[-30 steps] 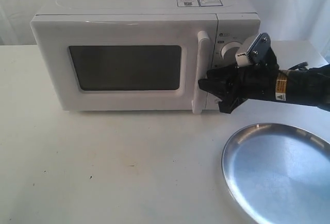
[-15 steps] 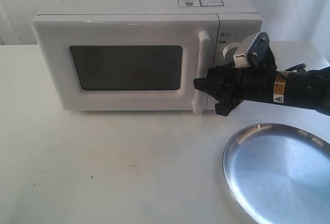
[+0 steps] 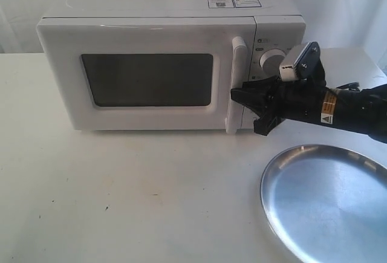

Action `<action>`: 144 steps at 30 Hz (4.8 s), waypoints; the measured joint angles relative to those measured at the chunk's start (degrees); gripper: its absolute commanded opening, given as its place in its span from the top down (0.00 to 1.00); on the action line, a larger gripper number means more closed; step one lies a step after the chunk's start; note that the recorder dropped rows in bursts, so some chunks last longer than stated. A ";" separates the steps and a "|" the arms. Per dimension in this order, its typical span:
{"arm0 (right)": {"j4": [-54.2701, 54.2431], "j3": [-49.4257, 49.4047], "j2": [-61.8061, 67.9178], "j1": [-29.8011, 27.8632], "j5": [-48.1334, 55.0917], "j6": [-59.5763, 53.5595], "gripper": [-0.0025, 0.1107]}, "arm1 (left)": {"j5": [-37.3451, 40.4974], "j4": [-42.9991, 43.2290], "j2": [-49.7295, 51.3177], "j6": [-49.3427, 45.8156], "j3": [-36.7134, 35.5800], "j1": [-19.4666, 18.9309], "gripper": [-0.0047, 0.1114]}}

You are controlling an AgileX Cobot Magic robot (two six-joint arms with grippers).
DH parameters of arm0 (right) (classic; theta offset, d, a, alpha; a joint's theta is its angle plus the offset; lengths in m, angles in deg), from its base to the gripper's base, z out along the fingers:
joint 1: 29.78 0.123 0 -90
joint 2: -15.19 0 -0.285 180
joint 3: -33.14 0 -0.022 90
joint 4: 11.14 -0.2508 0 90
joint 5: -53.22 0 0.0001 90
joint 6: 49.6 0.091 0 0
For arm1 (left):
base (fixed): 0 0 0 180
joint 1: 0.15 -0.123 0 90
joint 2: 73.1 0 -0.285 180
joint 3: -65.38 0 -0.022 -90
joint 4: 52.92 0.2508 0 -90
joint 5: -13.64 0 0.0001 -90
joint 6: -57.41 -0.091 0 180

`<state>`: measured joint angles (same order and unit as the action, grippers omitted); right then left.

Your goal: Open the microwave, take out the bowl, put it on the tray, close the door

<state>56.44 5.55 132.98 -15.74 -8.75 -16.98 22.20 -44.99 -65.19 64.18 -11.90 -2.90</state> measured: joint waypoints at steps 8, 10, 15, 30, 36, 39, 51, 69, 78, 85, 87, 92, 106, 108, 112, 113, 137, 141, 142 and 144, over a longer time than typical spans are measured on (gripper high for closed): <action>4.93 0.78 -0.13 -1.22 -0.47 2.83 0.98 | 0.00 0.00 0.00 0.00 0.00 0.00 0.96; 6.62 1.15 -1.26 -1.22 1.14 4.30 0.98 | 0.00 0.00 0.00 0.00 0.00 0.00 0.96; 7.11 1.96 -0.75 -1.36 1.25 2.90 0.98 | 0.00 0.00 0.00 0.00 0.00 0.00 0.96; 12.81 4.13 2.91 -1.80 4.41 5.68 0.73 | 0.00 0.00 0.00 0.00 0.00 0.00 0.96; 13.25 4.52 0.82 -1.69 4.41 10.16 0.52 | 0.00 0.00 0.00 0.00 0.00 0.00 0.96; 16.35 4.36 -1.62 -1.69 4.27 12.22 0.55 | 0.00 0.00 0.00 0.00 0.00 0.00 0.96; 17.44 4.38 -3.32 -0.71 5.56 9.35 0.55 | 0.00 0.00 0.00 0.00 0.00 0.00 0.96; 5.22 2.18 0.05 -0.09 2.27 -2.28 0.81 | 0.00 0.00 0.00 0.00 0.00 0.00 0.96; 0.28 1.97 1.67 0.27 0.79 -3.73 0.98 | 0.00 0.00 0.00 0.00 0.00 0.00 0.96; 2.32 1.97 1.62 0.84 1.49 -3.53 0.98 | 0.00 0.00 0.00 0.00 0.00 0.00 0.96; 2.57 2.08 1.28 1.40 2.51 -3.07 0.98 | 0.00 0.00 0.00 0.00 0.00 0.00 0.96; 3.43 2.54 0.14 3.13 7.11 -2.13 0.98 | 0.00 0.00 0.00 0.00 0.00 0.00 0.96; 15.65 2.70 -7.27 9.16 32.42 -2.59 0.98 | 0.00 0.00 0.00 0.00 0.00 0.00 0.96; 19.18 1.79 -5.99 10.29 26.70 -3.62 0.98 | 0.00 0.00 0.00 0.00 0.00 0.00 0.96; 22.53 0.73 -6.34 12.83 -3.46 -4.77 0.98 | 0.00 0.00 0.00 0.00 0.00 0.00 0.96; 22.53 0.57 -6.45 12.83 -5.59 -4.87 0.98 | 0.00 0.00 0.00 0.00 0.00 0.00 0.96; -32.94 -36.53 -47.96 8.91 2.85 -16.93 0.98 | 0.00 0.00 0.00 0.00 0.00 0.00 0.96; -38.60 -41.73 -50.92 8.91 0.84 -20.52 0.98 | 0.00 0.00 0.00 0.00 0.00 0.00 0.96; -38.74 -42.11 -50.80 8.91 0.69 -20.80 0.98 | 0.00 0.00 0.00 0.00 0.00 0.00 0.96; -39.30 -42.33 -49.41 8.91 0.26 -21.27 0.98 | 0.00 0.00 0.00 0.00 0.00 0.00 0.96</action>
<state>17.14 -36.77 83.57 -6.83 -8.48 -38.25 22.20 -44.99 -65.19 64.18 -11.90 -2.90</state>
